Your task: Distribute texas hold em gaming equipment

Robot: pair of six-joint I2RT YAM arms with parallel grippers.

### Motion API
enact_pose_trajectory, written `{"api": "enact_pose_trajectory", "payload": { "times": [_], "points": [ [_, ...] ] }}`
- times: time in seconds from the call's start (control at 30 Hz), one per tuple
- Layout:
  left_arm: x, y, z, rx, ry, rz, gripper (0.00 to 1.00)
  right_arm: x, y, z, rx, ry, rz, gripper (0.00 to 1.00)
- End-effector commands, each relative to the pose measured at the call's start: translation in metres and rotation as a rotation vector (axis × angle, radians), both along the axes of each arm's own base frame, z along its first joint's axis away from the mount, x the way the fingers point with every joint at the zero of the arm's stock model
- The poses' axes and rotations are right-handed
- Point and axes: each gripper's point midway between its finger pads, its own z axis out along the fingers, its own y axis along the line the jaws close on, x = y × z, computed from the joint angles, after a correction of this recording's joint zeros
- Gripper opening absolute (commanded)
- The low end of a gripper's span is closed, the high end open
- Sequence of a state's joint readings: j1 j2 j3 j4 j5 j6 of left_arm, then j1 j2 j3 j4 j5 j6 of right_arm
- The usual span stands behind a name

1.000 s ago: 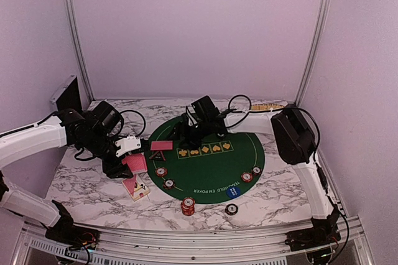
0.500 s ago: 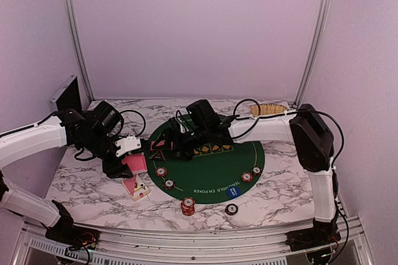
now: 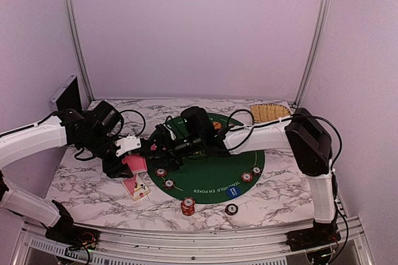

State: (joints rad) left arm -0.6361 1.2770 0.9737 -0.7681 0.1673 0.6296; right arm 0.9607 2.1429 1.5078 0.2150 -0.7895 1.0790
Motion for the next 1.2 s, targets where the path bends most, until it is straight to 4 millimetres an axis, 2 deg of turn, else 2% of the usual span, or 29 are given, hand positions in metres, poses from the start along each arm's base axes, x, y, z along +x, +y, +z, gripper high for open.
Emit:
{"api": "enact_pose_trajectory", "payload": {
  "times": [0.0, 0.73, 1.17],
  "points": [
    [0.003, -0.003, 0.008, -0.015, 0.002, 0.009, 0.0, -0.007, 0.01, 0.006, 0.059, 0.019, 0.03, 0.91],
    [0.008, -0.013, 0.017, -0.052, 0.007, 0.015, 0.0, -0.017, 0.045, 0.007, 0.128, 0.062, 0.072, 0.85],
    [0.007, -0.014, 0.019, -0.061, 0.009, 0.016, 0.0, -0.015, 0.065, -0.004, 0.138, 0.092, 0.084, 0.81]
  ]
}}
